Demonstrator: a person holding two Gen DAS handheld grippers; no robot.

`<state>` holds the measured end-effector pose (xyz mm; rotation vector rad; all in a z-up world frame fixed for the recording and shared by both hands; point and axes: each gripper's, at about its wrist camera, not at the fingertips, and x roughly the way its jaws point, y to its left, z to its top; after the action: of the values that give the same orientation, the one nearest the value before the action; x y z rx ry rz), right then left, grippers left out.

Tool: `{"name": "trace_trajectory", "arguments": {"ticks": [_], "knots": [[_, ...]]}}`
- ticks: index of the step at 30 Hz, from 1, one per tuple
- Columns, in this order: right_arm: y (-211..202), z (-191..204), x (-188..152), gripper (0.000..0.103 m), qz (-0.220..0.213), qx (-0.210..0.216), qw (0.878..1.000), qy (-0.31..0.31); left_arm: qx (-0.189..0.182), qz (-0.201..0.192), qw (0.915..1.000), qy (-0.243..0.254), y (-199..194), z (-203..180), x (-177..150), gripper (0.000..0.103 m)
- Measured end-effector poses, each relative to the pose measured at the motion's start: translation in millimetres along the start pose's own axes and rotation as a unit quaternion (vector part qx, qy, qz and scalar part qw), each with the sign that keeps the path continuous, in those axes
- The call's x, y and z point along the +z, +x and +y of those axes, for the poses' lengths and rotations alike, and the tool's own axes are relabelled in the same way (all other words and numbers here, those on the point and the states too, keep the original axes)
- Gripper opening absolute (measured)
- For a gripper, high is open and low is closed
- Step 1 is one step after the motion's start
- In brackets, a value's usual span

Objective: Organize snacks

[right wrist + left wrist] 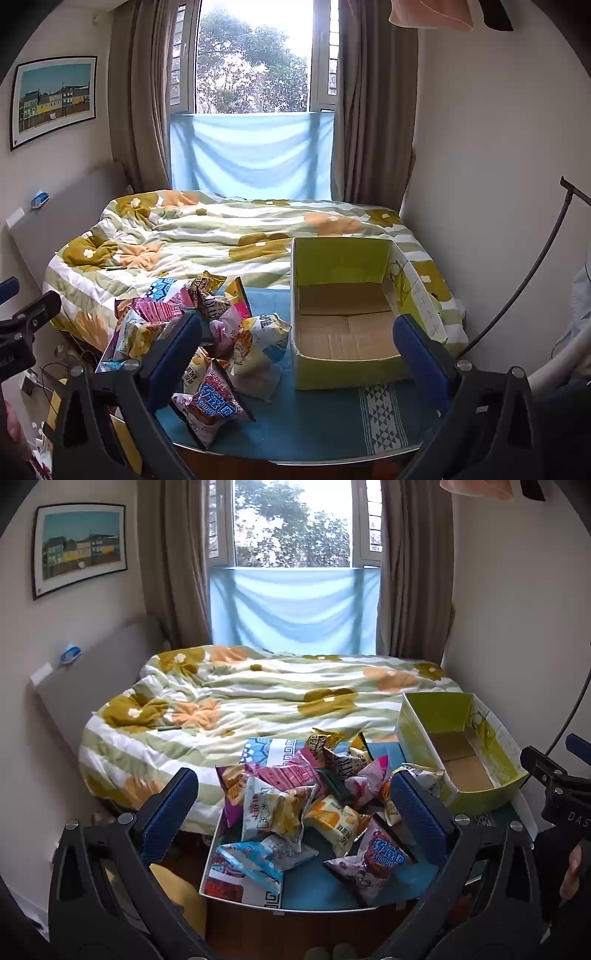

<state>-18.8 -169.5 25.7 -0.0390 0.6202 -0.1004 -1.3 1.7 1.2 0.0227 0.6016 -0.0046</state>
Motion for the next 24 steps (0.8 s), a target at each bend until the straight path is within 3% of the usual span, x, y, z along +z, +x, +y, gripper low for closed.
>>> {"name": "trace_trajectory", "arguments": {"ticks": [24], "knots": [[4, -6, -3, 0.103, 0.002, -0.008, 1.0, 0.019, 0.0, -0.011, 0.9998, 0.018, 1, -6, 7, 0.103]]}}
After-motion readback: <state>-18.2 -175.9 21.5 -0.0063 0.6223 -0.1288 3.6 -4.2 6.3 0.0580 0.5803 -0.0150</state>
